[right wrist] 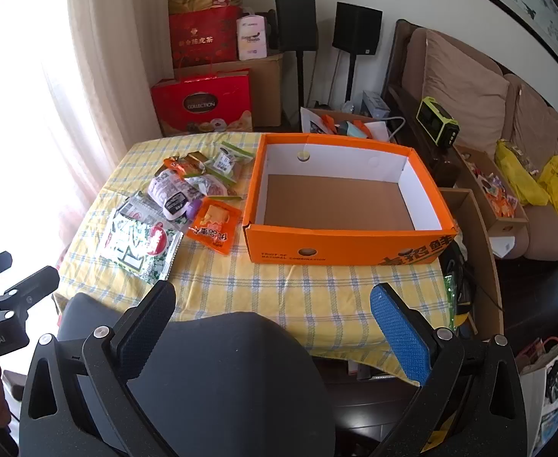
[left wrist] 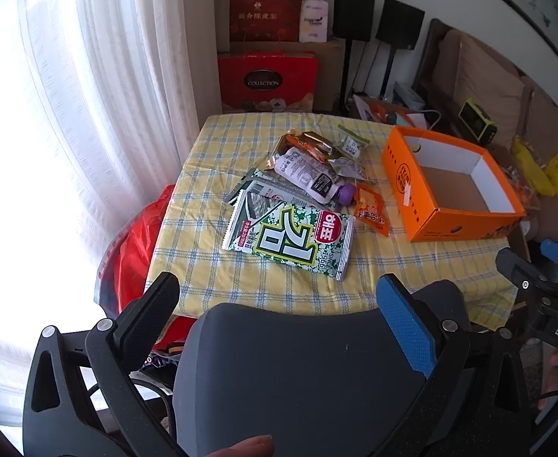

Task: Organize objects
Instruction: 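Move the right tool toward the snack pile on the table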

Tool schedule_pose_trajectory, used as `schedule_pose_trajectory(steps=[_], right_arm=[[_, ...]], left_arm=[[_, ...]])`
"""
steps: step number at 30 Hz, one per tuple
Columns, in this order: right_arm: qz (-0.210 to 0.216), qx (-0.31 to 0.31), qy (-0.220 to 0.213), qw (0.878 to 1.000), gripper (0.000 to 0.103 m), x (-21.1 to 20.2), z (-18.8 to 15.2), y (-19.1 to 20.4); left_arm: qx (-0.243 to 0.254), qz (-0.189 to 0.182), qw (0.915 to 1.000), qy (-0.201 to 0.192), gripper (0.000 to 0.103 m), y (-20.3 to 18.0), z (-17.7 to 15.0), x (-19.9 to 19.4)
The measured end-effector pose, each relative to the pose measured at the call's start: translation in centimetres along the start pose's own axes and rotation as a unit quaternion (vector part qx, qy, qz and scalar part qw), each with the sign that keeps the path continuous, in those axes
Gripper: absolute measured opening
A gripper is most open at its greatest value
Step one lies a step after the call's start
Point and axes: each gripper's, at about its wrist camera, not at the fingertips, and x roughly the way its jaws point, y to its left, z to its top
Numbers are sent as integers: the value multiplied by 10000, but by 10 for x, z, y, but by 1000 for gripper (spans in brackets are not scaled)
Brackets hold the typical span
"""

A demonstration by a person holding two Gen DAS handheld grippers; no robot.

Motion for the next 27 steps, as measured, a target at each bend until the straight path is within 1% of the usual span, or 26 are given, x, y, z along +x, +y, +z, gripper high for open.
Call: schedule_pose_trajectory(steps=[27], right_arm=[[11, -22, 2, 10000, 103, 1, 2, 2]], left_arm=[[-29, 34, 10000, -47, 103, 4, 2, 2]])
